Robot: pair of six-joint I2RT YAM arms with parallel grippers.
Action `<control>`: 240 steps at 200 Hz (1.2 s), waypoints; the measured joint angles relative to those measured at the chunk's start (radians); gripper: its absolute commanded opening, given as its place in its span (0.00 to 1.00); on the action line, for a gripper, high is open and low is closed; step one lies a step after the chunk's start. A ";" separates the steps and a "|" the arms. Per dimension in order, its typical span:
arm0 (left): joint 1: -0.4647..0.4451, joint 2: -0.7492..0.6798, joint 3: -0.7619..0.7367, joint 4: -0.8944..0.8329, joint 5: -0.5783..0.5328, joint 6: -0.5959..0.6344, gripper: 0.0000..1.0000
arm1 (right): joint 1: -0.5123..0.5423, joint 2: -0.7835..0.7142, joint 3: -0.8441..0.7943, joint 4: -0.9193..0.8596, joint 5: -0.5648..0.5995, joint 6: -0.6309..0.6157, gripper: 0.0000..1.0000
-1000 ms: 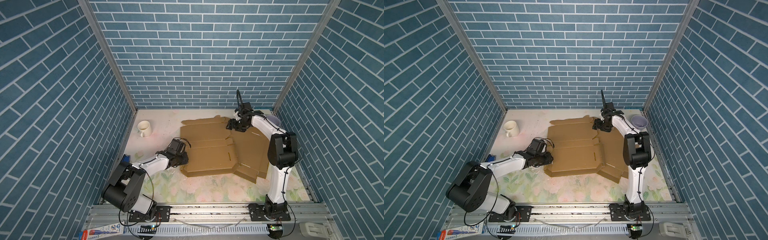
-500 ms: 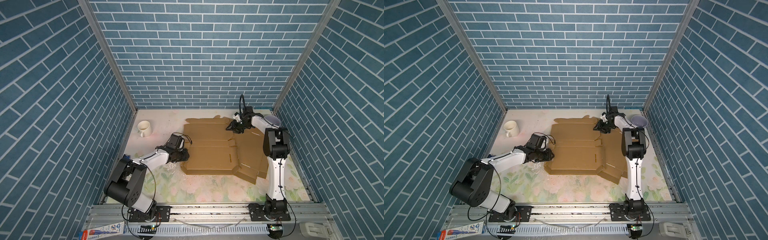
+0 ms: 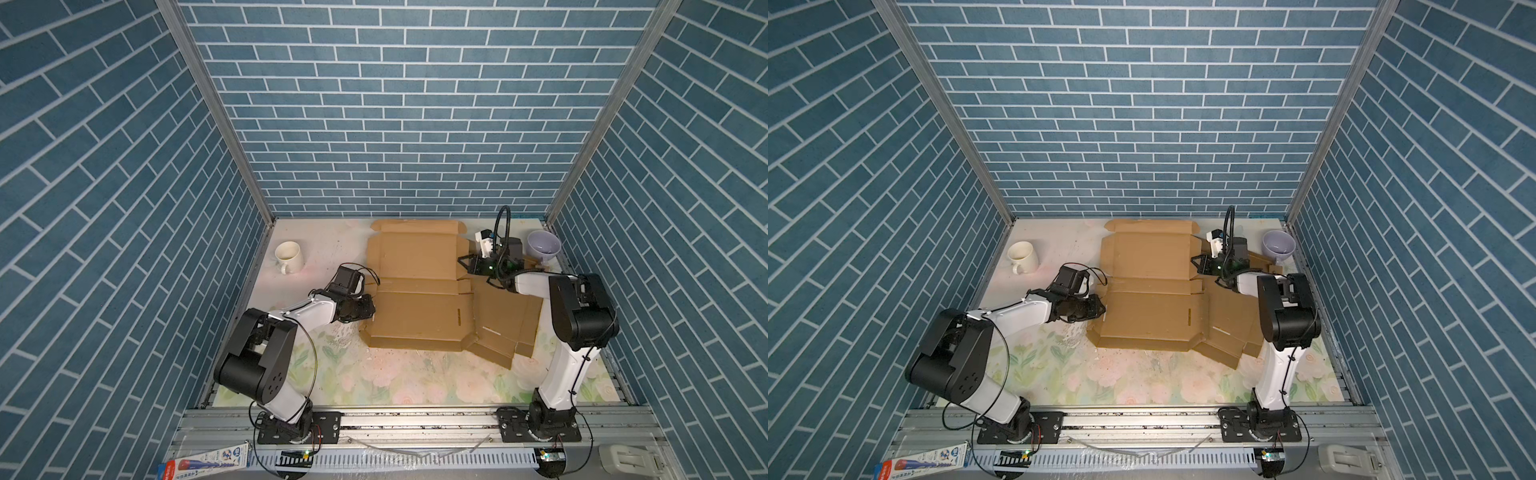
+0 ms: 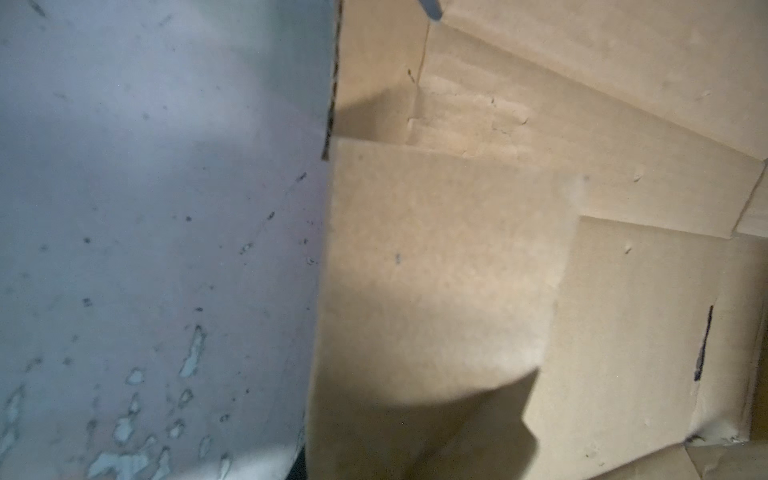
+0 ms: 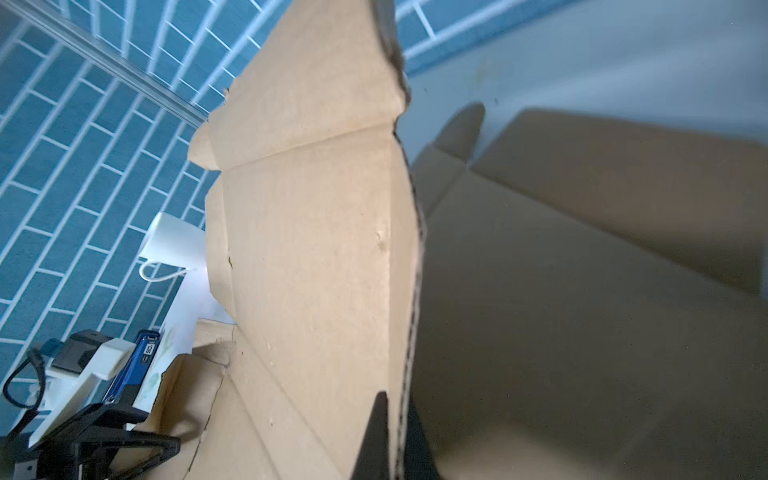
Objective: Fold the paper box
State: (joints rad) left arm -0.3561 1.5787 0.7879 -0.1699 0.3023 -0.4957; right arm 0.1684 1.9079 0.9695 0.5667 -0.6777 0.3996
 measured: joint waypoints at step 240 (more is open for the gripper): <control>0.056 -0.137 0.541 -0.030 0.150 -0.146 0.92 | 0.069 -0.214 -0.459 0.765 0.210 -0.309 0.00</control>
State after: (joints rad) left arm -0.3004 1.4414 1.3289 -0.2001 0.4526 -0.6418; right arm 0.2375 1.6939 0.5102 1.3319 -0.4679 0.0910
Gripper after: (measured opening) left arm 0.908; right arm 0.055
